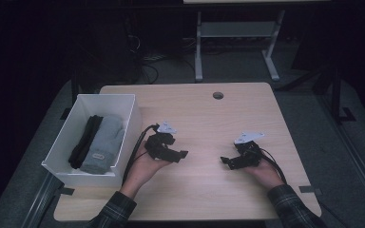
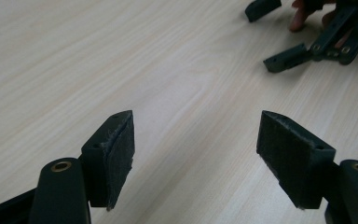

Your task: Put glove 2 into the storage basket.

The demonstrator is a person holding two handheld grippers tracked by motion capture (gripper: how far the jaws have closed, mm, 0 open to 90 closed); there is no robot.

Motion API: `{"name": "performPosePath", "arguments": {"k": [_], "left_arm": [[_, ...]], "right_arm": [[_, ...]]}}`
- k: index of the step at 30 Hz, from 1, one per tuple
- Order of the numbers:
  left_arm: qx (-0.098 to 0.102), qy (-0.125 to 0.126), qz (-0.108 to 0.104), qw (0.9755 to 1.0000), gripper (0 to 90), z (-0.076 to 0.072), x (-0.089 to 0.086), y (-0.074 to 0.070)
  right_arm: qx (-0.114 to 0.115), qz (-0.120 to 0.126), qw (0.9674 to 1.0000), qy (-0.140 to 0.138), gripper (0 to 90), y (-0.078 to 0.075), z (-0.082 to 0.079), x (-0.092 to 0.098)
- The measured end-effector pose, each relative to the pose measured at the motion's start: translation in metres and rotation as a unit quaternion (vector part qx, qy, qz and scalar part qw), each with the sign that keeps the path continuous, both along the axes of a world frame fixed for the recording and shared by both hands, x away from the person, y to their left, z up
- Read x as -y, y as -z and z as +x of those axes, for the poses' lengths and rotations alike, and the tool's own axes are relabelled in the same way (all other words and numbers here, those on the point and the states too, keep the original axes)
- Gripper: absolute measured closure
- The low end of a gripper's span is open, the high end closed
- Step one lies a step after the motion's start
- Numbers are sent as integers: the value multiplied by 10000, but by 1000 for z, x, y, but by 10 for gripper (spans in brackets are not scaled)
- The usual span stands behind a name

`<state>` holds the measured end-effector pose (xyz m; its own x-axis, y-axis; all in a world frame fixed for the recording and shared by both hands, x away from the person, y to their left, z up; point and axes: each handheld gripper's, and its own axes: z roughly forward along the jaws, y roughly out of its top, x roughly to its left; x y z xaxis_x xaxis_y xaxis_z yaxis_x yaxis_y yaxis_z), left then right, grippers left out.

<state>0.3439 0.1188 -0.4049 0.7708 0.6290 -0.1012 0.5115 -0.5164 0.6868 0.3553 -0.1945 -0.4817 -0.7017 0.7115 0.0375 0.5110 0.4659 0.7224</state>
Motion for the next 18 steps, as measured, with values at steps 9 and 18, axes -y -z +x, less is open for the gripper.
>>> {"name": "performPosePath", "arguments": {"k": [9, 18], "left_arm": [[-112, 100, 107, 9998, 274, -4, 3, 30], [-126, 100, 358, 9992, 270, -4, 1, 47]], "right_arm": [[2, -3, 10000, -5, 142, 0, 0, 0], [0, -3, 10000, -5, 142, 0, 0, 0]]}}
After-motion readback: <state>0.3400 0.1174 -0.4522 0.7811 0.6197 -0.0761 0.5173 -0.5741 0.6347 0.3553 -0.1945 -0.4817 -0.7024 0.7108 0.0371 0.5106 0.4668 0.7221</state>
